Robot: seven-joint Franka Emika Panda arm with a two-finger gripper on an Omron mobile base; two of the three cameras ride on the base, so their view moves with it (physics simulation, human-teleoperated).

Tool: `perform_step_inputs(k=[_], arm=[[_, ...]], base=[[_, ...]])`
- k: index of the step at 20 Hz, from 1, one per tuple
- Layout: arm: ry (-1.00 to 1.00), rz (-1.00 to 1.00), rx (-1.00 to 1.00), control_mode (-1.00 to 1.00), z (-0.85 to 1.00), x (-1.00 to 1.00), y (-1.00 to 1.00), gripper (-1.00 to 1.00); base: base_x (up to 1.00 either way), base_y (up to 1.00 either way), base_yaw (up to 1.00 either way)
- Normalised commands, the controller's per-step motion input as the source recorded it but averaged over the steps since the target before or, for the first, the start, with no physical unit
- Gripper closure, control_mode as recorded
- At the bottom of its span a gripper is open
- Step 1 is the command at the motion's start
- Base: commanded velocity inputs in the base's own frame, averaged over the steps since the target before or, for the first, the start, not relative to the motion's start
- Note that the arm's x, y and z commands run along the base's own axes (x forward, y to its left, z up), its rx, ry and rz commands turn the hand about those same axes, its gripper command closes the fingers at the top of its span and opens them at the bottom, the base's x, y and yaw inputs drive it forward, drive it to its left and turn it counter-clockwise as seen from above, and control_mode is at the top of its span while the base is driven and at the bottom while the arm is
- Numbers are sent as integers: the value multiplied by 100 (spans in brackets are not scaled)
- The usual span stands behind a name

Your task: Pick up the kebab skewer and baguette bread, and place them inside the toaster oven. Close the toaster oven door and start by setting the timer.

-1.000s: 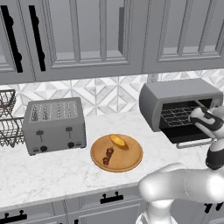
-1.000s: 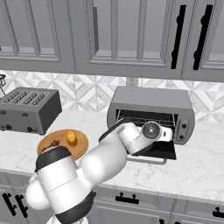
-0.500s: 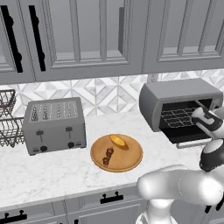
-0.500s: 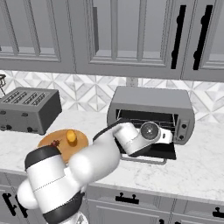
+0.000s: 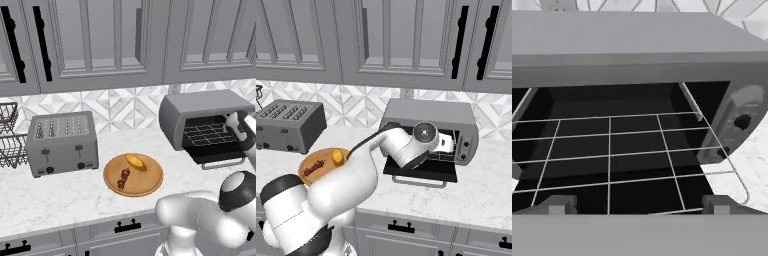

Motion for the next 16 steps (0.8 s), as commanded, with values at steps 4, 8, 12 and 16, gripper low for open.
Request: perform_step_inputs(k=[4,8,12,16], arm=[[12,0,0,-100,44,-68,19,-100],[13,0,0,-100,29,-65,24,-100],[13,0,0,-100,20,-62,28,-100],[10,0,0,-100,36,-23,67,-100]], base=[[0,0,0],[0,0,0],[0,0,0],[0,0,0]])
